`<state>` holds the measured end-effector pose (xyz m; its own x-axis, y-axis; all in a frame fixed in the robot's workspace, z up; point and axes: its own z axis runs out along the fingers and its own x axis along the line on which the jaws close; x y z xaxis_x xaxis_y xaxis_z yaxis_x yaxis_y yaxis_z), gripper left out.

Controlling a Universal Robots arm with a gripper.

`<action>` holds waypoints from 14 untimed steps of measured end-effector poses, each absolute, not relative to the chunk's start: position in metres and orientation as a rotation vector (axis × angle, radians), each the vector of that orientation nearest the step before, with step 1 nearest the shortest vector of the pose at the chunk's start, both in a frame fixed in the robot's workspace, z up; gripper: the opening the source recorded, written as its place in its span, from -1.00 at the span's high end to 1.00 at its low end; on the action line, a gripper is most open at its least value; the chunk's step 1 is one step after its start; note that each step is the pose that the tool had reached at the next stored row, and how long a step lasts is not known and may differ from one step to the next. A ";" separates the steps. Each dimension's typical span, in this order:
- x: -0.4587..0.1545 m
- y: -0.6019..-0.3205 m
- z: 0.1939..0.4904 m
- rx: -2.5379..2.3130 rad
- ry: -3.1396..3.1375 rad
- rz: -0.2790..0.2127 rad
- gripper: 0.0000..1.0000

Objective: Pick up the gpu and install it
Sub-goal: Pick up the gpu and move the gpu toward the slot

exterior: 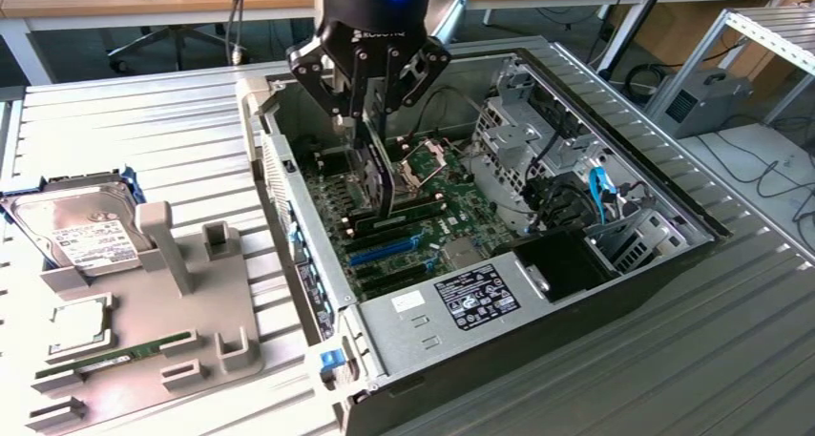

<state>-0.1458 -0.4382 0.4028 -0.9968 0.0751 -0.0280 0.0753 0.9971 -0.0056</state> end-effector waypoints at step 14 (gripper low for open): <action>-0.138 -0.438 0.399 0.117 3.112 -0.010 0.48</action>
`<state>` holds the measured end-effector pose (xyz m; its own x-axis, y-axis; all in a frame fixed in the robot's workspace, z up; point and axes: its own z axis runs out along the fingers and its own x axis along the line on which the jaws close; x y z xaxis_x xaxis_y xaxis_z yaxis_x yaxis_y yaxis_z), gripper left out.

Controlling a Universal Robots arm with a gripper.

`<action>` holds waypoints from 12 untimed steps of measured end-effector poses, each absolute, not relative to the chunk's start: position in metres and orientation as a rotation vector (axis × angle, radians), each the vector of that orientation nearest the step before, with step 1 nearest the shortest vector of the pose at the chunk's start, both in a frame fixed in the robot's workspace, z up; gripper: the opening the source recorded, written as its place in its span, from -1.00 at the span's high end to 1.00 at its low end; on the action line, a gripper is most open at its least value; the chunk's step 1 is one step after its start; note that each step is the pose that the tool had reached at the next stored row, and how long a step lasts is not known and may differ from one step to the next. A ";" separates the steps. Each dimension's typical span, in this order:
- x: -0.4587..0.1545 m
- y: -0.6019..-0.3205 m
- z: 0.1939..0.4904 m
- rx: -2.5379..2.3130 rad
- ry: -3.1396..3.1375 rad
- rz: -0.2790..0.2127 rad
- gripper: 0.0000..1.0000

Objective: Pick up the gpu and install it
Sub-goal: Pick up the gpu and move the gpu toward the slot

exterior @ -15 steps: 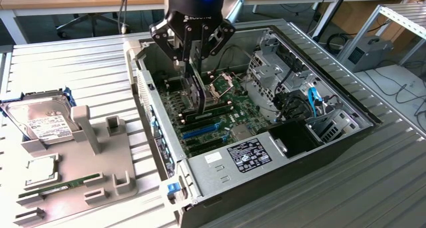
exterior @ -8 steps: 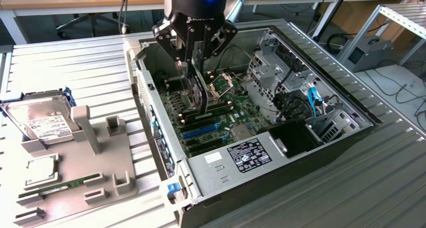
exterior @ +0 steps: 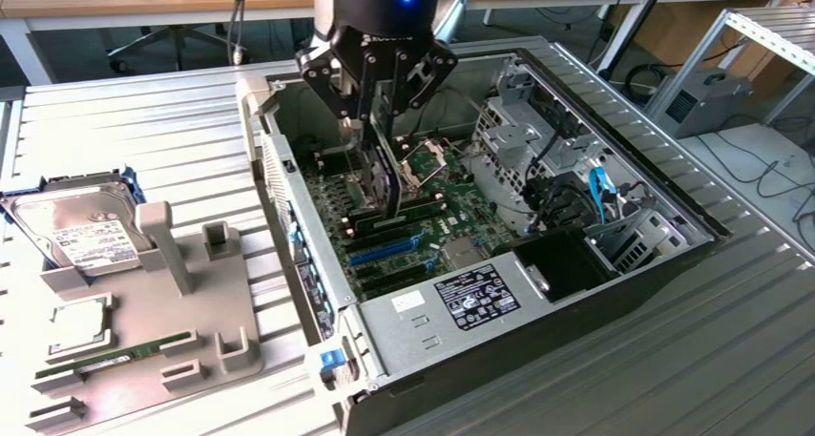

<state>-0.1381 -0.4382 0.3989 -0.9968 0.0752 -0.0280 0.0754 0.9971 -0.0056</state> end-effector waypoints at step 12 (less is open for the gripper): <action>-0.132 -0.438 0.396 0.117 3.112 -0.010 0.48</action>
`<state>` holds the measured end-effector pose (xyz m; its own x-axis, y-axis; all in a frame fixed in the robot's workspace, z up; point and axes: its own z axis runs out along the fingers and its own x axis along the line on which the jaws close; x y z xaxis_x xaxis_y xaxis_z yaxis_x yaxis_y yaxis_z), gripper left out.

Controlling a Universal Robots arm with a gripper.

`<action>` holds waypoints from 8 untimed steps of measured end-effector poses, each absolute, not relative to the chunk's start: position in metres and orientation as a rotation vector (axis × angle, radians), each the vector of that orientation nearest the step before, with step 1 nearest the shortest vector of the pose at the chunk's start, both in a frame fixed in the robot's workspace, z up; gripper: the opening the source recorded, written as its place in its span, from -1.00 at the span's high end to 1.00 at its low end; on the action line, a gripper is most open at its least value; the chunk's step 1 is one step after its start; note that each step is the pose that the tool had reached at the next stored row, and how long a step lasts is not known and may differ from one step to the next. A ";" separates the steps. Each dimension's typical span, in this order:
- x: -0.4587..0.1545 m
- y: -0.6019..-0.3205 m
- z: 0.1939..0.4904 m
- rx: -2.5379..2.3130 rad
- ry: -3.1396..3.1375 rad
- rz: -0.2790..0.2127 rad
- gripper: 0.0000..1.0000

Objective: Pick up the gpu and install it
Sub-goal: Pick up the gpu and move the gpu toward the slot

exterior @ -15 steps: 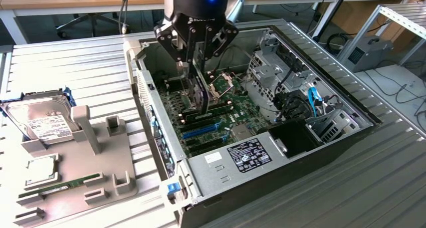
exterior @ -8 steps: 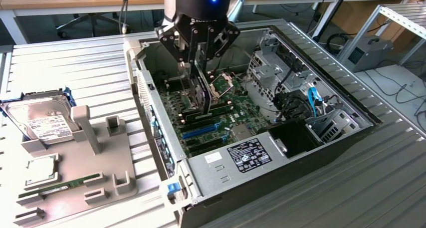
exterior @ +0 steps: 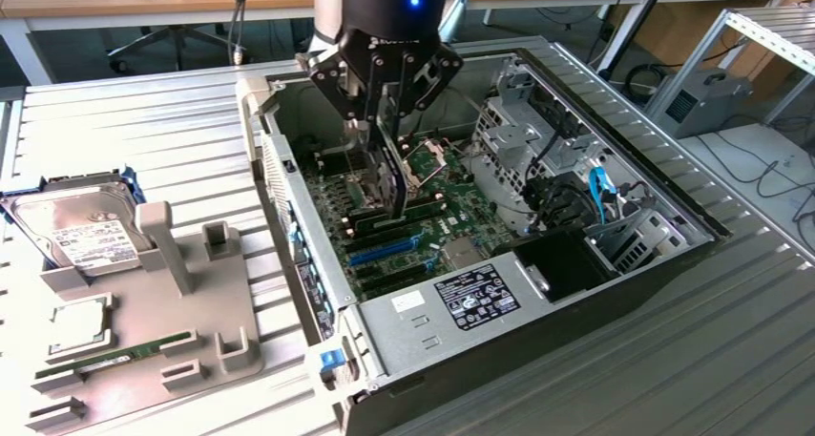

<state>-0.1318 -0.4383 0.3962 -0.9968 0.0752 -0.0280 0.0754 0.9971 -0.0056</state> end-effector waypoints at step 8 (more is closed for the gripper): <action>-0.128 -0.438 0.394 0.117 3.112 -0.010 0.48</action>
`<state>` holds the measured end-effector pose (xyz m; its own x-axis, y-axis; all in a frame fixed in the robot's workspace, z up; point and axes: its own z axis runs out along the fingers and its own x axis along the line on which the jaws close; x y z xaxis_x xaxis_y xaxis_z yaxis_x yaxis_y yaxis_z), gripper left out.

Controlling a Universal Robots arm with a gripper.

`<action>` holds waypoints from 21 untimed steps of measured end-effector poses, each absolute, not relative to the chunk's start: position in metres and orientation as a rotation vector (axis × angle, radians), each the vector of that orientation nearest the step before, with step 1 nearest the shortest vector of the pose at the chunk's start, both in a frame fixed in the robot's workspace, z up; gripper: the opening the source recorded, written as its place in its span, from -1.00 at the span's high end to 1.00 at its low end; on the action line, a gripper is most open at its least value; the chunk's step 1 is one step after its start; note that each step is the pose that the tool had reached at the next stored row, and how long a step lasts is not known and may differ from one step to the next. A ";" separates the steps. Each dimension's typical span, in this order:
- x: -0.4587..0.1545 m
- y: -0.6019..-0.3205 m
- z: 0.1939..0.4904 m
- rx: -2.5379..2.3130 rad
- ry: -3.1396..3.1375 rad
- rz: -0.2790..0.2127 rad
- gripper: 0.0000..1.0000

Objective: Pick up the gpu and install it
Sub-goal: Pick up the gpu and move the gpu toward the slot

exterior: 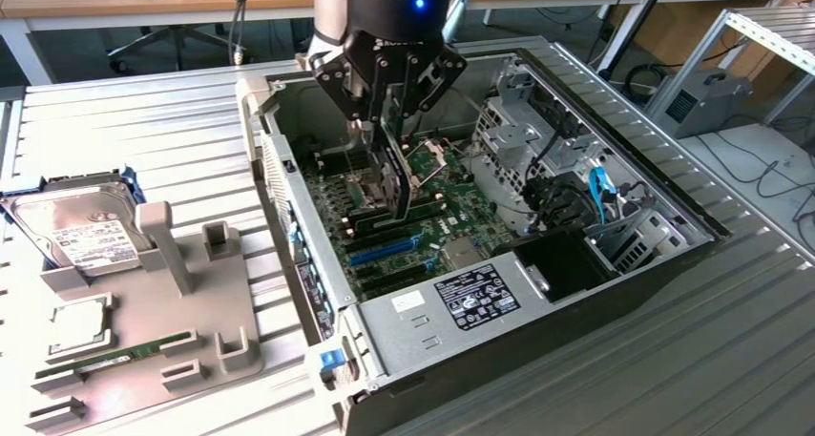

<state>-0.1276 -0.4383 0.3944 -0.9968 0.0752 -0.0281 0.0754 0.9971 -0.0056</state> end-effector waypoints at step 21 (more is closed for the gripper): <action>-0.118 -0.438 0.387 0.117 3.112 -0.011 0.48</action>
<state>-0.1181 -0.4380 0.3875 -0.9968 0.0751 -0.0279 0.0753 0.9971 -0.0057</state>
